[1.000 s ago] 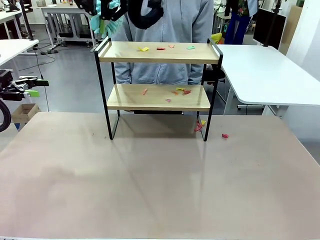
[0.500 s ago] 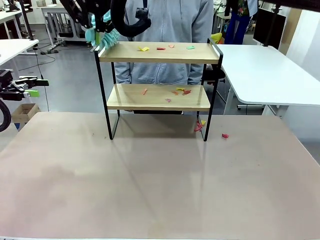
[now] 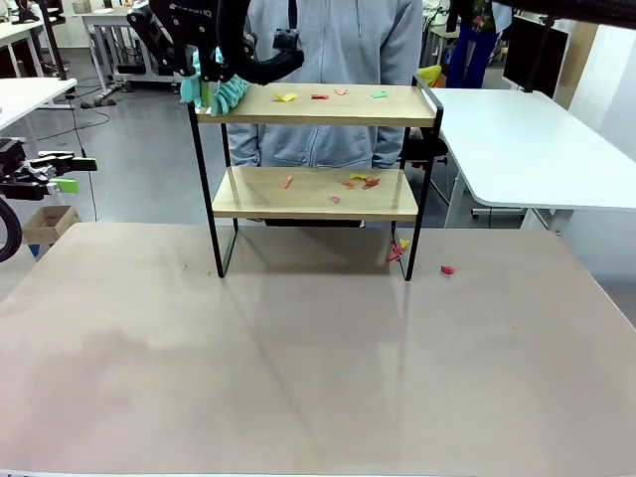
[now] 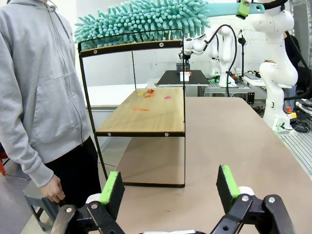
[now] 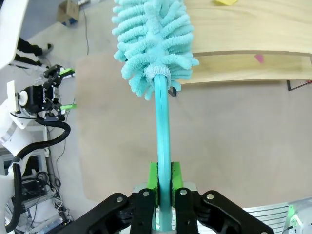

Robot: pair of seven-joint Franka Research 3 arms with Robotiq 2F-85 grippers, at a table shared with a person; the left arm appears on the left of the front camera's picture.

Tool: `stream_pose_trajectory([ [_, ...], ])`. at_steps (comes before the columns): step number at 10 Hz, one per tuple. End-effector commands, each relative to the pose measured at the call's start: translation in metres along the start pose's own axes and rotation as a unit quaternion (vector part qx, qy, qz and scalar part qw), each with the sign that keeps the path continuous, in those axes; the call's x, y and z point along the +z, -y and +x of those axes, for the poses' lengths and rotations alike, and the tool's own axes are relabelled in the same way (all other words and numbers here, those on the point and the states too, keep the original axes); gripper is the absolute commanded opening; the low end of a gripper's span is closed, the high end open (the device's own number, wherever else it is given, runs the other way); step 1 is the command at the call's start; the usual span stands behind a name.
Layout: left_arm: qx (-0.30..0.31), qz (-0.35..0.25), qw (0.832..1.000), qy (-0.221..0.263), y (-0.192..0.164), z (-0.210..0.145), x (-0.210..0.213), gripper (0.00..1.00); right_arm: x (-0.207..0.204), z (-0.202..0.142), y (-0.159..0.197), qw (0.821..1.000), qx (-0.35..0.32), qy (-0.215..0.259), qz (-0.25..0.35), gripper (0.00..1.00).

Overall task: Clean the shelf.
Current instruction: Clean the specific section of the Shelf indicated by the human with the Duster.

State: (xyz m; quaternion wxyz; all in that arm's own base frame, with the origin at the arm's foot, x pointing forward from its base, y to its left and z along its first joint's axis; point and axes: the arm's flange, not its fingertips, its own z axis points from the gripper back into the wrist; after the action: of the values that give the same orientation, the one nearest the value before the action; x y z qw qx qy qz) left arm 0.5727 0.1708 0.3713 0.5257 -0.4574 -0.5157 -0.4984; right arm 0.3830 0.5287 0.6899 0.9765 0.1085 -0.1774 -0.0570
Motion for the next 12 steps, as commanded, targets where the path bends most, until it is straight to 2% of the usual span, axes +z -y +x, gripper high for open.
stream_pose_trajectory([
  [1,-0.004,0.000,1.000,0.001,0.001,0.003,0.000,1.00,0.003,0.001,0.000,1.000,0.000,0.004,0.003,0.13],
  [4,-0.004,0.000,1.000,0.001,0.001,0.003,0.000,1.00,0.000,0.000,0.000,1.000,0.000,0.000,0.000,0.13],
  [6,-0.004,0.000,1.000,0.001,0.001,0.003,0.000,1.00,-0.003,0.011,0.037,1.000,0.000,-0.027,0.001,0.13],
  [9,-0.004,0.000,1.000,0.001,0.001,0.003,0.000,1.00,-0.015,0.020,0.083,0.999,-0.020,-0.041,-0.002,0.13],
  [12,-0.004,0.000,1.000,0.001,0.001,0.003,0.000,1.00,-0.014,0.032,0.151,0.998,-0.056,-0.041,-0.002,0.13],
])
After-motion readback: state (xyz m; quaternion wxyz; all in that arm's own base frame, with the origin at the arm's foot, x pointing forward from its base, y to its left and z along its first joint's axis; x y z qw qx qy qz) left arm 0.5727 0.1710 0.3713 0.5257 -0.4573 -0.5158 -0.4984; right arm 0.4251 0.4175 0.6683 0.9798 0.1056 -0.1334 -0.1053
